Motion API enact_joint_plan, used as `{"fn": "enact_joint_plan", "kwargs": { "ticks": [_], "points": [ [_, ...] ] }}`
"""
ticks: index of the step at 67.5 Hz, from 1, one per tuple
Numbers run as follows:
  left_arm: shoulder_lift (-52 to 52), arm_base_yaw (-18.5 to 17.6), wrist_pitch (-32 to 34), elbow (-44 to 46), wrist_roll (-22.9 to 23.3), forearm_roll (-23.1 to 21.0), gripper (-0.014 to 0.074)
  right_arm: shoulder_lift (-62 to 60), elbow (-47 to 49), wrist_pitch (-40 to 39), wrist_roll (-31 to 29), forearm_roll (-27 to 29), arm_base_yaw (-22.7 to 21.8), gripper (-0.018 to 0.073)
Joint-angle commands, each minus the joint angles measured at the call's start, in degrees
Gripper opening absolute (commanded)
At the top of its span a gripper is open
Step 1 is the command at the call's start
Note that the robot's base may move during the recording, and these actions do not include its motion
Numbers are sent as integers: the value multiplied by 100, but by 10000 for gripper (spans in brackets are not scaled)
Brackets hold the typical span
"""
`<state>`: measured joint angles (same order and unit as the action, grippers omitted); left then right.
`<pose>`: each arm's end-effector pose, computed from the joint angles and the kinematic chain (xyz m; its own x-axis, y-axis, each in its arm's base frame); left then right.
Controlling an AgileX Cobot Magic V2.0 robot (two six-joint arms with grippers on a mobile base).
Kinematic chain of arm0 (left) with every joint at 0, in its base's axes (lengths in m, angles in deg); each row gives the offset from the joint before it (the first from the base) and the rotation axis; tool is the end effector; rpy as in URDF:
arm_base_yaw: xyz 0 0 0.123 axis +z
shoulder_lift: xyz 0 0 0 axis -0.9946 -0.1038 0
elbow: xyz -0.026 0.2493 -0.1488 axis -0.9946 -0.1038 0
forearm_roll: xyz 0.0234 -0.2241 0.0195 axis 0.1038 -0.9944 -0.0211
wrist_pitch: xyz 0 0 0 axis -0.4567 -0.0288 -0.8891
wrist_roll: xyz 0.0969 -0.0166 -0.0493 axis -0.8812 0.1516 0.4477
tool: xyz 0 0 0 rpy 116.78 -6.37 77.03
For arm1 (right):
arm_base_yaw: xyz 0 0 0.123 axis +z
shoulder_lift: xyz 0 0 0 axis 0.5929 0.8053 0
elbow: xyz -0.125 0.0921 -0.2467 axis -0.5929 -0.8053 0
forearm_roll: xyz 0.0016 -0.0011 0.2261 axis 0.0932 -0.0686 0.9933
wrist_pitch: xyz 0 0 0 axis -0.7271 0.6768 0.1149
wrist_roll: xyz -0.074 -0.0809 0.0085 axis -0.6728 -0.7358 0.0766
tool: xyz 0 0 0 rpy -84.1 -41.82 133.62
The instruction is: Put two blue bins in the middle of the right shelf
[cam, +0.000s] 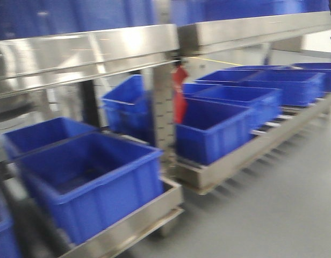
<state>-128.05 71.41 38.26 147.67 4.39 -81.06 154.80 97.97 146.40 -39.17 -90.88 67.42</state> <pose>0.3331 -0.0960 0.4739 -0.3295 -0.0300 -0.9437 0.3590 0.9204 -0.1547 0.2779 0.1531 0.4743 -0.5489 -0.0943 -0.8306 -0.3276 0.9384 0.1100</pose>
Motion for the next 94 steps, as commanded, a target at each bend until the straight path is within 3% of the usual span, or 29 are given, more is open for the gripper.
{"fn": "enact_joint_plan", "kwargs": {
  "ticks": [1, 94],
  "points": [
    [41, 5, 356, 62, 40, -31, -111, -73, 46, -220, -226, 31, 26, -153],
    [41, 5, 356, 62, 40, -31, -111, -73, 46, -220, -226, 31, 26, -153]
  ]
}}
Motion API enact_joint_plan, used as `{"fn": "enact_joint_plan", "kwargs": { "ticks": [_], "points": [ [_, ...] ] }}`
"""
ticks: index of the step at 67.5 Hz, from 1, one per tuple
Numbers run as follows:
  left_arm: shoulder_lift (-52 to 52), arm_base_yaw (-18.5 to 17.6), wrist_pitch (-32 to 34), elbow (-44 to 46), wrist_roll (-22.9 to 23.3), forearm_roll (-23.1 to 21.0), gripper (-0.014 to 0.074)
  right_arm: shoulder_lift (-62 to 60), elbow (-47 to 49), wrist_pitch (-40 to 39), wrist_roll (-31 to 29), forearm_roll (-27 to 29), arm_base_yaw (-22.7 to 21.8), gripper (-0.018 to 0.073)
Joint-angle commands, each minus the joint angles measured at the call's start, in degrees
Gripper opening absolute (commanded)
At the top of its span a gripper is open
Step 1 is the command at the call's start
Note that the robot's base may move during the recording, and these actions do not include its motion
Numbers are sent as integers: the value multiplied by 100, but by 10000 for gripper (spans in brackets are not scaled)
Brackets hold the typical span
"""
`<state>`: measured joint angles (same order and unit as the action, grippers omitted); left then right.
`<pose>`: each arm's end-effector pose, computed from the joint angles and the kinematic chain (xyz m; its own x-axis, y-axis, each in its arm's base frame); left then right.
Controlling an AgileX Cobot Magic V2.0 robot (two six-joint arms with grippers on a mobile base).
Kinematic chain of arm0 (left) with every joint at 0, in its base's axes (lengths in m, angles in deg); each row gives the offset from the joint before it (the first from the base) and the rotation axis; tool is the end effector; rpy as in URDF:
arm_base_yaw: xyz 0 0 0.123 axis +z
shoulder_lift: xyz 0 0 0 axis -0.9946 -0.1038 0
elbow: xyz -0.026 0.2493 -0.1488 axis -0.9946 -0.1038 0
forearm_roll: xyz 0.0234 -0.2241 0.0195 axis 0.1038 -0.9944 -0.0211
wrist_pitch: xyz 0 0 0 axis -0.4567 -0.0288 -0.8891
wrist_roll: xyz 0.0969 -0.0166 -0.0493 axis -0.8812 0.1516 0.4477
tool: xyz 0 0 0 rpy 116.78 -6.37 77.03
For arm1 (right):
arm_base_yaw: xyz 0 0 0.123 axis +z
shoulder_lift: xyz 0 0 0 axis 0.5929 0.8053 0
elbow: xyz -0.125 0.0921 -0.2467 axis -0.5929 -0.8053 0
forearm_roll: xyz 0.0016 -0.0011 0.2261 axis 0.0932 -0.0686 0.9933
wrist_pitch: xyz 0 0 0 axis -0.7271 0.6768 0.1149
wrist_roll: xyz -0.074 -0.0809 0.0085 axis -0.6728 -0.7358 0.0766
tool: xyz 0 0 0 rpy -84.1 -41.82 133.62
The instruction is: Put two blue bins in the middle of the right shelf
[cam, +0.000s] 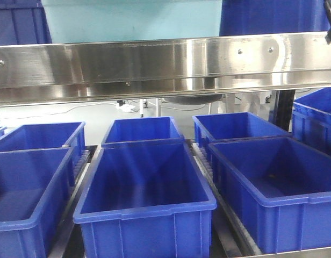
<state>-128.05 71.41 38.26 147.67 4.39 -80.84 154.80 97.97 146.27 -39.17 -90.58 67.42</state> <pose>0.3332 -0.0958 0.4738 -0.3288 -0.0271 -0.9440 0.3580 0.9214 -0.1511 0.2777 0.1537 0.4745 -0.5490 -0.0915 -0.8308 -0.3300 0.9370 0.1149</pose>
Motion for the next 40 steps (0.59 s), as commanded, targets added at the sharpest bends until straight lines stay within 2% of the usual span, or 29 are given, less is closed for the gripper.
{"fn": "enact_joint_plan", "kwargs": {
  "ticks": [1, 40],
  "points": [
    [41, 5, 356, 62, 40, -53, -111, -73, 46, -207, -226, 1, 26, -153],
    [41, 5, 356, 62, 40, -53, -111, -73, 46, -207, -226, 1, 26, -153]
  ]
}}
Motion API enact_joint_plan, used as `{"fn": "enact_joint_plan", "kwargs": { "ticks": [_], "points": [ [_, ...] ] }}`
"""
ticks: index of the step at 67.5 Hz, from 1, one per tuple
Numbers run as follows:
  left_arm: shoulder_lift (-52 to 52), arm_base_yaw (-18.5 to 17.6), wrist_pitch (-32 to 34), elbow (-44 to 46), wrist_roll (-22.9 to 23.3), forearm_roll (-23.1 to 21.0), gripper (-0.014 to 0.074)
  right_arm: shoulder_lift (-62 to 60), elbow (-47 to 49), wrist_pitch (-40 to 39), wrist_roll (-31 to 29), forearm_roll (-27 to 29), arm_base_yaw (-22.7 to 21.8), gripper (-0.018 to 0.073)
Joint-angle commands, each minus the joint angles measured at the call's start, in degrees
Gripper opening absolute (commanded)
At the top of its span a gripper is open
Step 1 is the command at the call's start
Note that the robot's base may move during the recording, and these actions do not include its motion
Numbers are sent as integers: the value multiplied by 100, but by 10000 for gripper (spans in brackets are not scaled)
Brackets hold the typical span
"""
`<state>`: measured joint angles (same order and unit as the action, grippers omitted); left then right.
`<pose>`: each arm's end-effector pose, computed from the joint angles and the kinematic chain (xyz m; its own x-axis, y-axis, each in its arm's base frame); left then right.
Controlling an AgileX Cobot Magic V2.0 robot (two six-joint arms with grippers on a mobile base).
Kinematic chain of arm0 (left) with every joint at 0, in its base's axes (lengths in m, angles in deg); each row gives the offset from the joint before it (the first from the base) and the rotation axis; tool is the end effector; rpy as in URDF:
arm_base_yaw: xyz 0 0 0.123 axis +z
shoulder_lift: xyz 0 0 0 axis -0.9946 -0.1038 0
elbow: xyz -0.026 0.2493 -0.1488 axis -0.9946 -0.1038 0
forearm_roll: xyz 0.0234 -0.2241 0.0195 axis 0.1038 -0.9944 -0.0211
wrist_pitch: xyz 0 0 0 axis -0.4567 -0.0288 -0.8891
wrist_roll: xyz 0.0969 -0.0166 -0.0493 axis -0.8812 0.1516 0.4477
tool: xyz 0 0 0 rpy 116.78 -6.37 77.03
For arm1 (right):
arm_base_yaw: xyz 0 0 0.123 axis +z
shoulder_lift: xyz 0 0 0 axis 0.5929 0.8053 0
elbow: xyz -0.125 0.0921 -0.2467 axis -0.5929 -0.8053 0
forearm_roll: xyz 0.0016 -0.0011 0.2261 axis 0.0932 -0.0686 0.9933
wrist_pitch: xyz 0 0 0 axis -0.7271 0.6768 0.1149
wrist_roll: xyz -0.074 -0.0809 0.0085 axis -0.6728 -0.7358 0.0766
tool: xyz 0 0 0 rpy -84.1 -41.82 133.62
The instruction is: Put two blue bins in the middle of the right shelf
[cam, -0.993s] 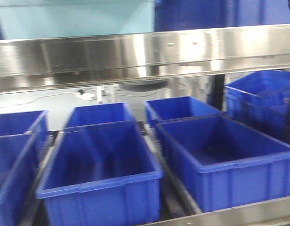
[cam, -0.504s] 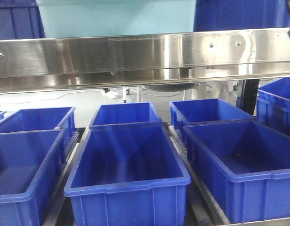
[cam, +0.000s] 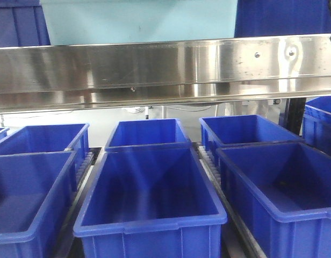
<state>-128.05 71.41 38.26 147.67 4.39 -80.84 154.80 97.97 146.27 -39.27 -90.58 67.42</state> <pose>0.3332 -0.0958 0.4738 -0.3288 -0.0271 -0.9440 0.3580 0.9214 -0.1511 0.2777 0.1537 0.4745 -0.5484 -0.0931 -0.8310 -0.3310 0.9368 0.1134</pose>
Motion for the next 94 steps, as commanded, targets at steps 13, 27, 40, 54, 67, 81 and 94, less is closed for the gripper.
{"fn": "enact_joint_plan", "kwargs": {
  "ticks": [13, 27, 40, 54, 67, 81, 94],
  "points": [
    [41, 5, 356, 62, 40, -53, -111, -73, 46, -207, -216, 1, 26, -153],
    [41, 5, 356, 62, 40, -53, -111, -73, 46, -207, -216, 1, 26, -153],
    [41, 5, 368, 62, 40, -53, -111, -73, 46, -218, -216, 1, 26, -153],
    [41, 5, 368, 62, 40, -53, -111, -73, 46, -218, -216, 1, 26, -153],
    [41, 5, 368, 62, 40, -53, -111, -73, 46, -218, -216, 1, 26, -153],
    [41, 5, 368, 62, 40, -53, -111, -73, 46, -218, -216, 1, 26, -153],
    [41, 5, 368, 62, 40, -53, -111, -73, 46, -218, -216, 1, 26, -153]
  ]
}}
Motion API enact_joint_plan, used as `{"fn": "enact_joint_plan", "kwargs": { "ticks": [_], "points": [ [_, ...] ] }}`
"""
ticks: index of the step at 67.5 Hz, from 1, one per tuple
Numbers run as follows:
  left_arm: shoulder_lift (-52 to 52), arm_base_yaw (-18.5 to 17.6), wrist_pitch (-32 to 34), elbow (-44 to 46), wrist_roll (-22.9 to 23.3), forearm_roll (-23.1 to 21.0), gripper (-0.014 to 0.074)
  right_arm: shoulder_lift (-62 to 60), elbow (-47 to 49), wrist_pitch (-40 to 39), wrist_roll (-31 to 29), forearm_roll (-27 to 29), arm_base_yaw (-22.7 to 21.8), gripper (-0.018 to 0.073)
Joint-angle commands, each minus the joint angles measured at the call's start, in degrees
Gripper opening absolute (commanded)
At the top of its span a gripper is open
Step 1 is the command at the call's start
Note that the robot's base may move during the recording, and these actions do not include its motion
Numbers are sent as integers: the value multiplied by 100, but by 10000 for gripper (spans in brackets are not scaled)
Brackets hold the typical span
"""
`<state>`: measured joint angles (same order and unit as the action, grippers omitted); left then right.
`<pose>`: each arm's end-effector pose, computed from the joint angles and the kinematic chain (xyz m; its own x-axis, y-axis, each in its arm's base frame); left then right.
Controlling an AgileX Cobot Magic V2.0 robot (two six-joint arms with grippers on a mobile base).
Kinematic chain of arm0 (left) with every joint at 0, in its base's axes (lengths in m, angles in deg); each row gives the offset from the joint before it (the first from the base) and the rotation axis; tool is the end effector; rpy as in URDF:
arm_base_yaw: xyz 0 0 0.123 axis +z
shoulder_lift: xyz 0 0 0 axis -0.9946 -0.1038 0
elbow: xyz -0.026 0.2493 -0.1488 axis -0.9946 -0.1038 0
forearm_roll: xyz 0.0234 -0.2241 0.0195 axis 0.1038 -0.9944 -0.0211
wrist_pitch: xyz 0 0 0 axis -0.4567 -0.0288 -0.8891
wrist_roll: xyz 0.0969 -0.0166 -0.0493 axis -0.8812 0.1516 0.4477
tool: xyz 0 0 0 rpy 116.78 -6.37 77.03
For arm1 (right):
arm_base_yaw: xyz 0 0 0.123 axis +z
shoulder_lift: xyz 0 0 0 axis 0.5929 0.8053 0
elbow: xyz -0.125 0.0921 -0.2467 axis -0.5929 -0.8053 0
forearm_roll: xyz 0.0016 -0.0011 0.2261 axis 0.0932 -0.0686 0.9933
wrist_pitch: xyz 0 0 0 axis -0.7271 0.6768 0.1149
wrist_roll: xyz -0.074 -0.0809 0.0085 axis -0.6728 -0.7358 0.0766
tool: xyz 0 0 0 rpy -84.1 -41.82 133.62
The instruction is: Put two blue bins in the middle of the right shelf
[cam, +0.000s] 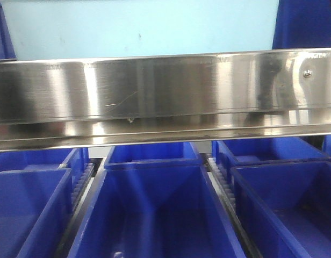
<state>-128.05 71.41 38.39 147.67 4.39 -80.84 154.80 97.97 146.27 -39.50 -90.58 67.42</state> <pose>0.3333 -0.0958 0.4740 -0.3268 -0.0280 -0.9447 0.3577 0.9215 -0.1510 0.2777 0.1537 0.4745 -0.5471 -0.0969 -0.8314 -0.3332 0.9364 0.1101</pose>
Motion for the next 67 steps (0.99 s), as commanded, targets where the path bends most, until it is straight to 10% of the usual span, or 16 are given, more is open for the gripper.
{"fn": "enact_joint_plan", "kwargs": {
  "ticks": [1, 67],
  "points": [
    [41, 5, 355, 62, 40, -53, -111, -73, 46, -218, -192, 1, 26, -153],
    [41, 5, -140, 62, 40, -276, -111, -73, 46, -225, -192, -5, 13, -153]
  ]
}}
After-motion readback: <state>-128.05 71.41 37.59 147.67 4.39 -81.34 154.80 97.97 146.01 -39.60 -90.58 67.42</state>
